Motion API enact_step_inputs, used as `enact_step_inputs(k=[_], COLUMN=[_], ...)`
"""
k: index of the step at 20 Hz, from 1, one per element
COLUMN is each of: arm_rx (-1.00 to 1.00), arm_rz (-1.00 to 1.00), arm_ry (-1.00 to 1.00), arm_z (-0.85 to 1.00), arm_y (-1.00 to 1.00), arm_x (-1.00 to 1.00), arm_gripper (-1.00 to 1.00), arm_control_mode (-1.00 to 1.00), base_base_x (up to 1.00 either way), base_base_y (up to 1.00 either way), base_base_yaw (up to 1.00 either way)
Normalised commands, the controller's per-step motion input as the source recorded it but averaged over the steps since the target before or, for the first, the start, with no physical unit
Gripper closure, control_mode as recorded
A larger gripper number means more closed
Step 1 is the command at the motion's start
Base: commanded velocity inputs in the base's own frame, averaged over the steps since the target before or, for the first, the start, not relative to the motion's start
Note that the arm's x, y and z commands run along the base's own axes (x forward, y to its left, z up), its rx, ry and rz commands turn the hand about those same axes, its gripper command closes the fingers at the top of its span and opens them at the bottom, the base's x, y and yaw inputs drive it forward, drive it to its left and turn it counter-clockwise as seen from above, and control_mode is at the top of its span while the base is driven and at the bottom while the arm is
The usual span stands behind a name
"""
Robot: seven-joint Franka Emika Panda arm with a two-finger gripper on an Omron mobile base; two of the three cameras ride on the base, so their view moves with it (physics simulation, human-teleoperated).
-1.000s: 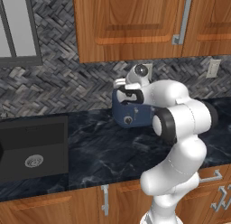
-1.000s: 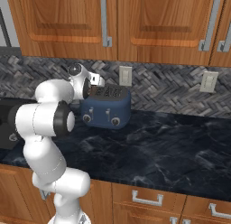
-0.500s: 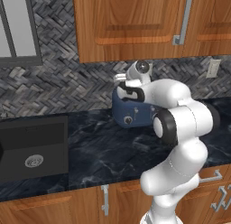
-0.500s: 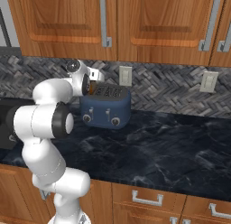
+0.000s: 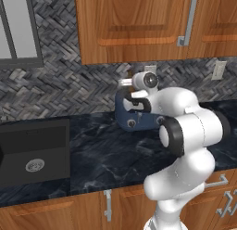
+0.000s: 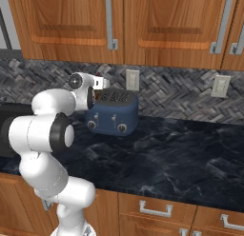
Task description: Start the toaster. Once the lever pops up, take the bread to the plate on the dining counter.
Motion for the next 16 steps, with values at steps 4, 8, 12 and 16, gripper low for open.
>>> enact_step_inputs(k=[4,8,12,16], arm_rx=[0.0,0.0,0.0,0.0], arm_rz=[0.0,0.0,0.0,-0.02], arm_ry=[-0.16,-0.06,0.0,0.01], arm_z=[0.24,0.44,0.52,0.57], arm_y=[0.0,0.0,0.0,0.0], arm_x=[-0.39,-0.51,-0.67,-0.74], arm_gripper=[1.0,1.0,1.0,1.0], arm_control_mode=[-1.0,-1.0,-1.0,-1.0], base_base_x=[0.0,0.0,0.0,0.0], base_base_y=[0.0,0.0,0.0,0.0], base_base_yaw=[0.0,0.0,0.0,0.0])
